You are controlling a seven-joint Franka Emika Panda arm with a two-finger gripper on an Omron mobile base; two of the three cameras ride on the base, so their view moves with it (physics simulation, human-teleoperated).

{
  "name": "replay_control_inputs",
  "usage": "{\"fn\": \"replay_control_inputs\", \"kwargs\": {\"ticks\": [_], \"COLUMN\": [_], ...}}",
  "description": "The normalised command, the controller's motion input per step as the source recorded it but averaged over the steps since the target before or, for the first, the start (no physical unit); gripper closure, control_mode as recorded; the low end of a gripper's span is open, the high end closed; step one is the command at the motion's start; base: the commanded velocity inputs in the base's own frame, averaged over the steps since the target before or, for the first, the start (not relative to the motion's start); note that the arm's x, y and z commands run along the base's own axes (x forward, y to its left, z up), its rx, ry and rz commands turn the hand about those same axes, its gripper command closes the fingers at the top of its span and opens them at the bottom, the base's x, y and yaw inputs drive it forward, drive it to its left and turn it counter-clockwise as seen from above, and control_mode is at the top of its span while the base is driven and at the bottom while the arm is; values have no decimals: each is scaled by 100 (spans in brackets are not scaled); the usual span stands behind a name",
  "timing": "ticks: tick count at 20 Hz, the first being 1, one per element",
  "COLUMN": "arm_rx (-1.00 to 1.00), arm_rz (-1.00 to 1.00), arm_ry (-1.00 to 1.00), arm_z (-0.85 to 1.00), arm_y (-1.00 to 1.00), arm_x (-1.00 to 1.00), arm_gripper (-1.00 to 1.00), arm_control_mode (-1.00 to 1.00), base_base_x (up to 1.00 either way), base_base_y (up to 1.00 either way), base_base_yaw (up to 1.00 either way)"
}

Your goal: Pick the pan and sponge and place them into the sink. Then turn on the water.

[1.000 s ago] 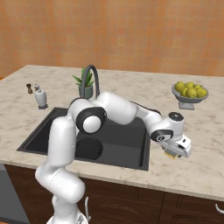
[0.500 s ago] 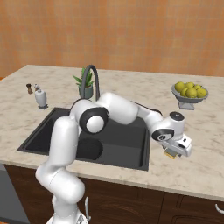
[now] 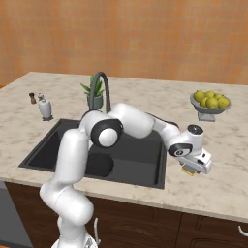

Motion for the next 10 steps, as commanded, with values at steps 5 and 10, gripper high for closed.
{"fn": "replay_control_inputs", "kwargs": {"ticks": [5,10], "arm_rx": [0,0], "arm_rz": [0,0], "arm_ry": [0,0], "arm_z": [-18,-15], "arm_y": [0,0], "arm_x": [3,0], "arm_gripper": [100,100], "arm_control_mode": [-100,-100], "base_base_x": [0,0], "base_base_y": [0,0], "base_base_yaw": [0,0]}}
